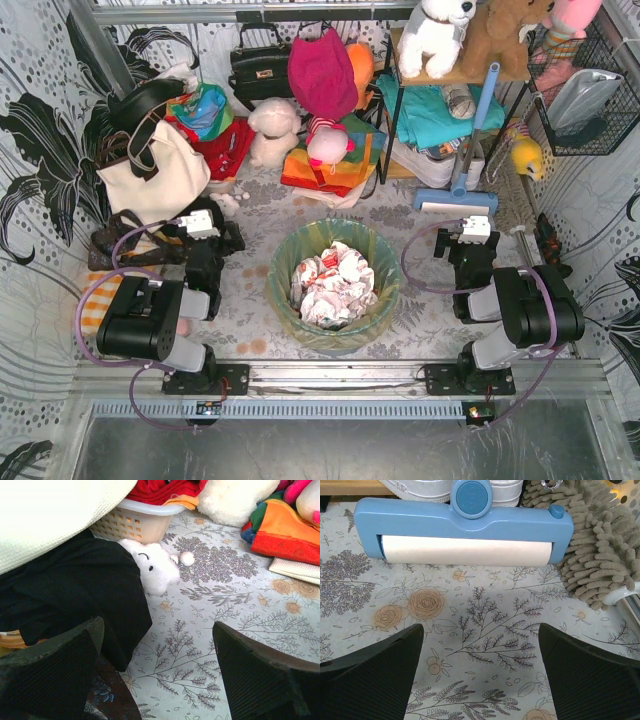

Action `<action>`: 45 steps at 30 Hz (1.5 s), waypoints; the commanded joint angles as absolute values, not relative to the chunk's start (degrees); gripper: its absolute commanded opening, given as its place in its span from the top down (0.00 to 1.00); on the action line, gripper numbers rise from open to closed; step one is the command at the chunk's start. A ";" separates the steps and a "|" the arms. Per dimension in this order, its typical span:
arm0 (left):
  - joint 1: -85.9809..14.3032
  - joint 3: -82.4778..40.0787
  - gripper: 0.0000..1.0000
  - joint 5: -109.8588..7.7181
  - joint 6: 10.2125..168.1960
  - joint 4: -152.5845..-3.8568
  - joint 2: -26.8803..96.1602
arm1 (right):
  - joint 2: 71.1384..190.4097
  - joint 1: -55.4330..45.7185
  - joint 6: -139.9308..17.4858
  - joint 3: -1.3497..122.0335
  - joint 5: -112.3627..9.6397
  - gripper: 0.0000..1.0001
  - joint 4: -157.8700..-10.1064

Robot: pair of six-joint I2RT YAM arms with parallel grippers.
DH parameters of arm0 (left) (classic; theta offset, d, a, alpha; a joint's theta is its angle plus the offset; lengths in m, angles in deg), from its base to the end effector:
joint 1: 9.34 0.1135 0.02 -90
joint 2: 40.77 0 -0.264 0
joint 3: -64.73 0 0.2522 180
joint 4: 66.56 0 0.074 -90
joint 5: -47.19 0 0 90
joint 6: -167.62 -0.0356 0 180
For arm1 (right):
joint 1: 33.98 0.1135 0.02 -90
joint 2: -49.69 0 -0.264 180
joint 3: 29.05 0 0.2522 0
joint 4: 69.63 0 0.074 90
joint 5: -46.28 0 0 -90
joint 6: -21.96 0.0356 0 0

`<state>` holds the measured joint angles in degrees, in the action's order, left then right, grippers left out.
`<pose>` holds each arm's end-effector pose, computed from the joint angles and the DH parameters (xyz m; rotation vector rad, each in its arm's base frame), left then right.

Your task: Tie the trash bag

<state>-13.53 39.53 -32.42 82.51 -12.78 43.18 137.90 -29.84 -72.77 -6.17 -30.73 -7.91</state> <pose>0.2315 -0.0105 0.1510 -0.1477 1.6496 0.0298 0.2255 0.0083 0.1413 0.0476 1.6350 -0.1930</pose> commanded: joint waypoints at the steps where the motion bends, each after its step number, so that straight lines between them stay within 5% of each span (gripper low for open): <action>1: -13.02 38.64 0.02 -33.90 82.84 -10.89 43.44 | 138.11 -30.29 -71.92 -5.17 -31.42 0.03 -6.28; 45: -12.94 38.59 0.02 -35.60 82.54 -11.24 43.39 | 137.63 -32.75 -70.45 -3.92 -36.87 0.03 -9.63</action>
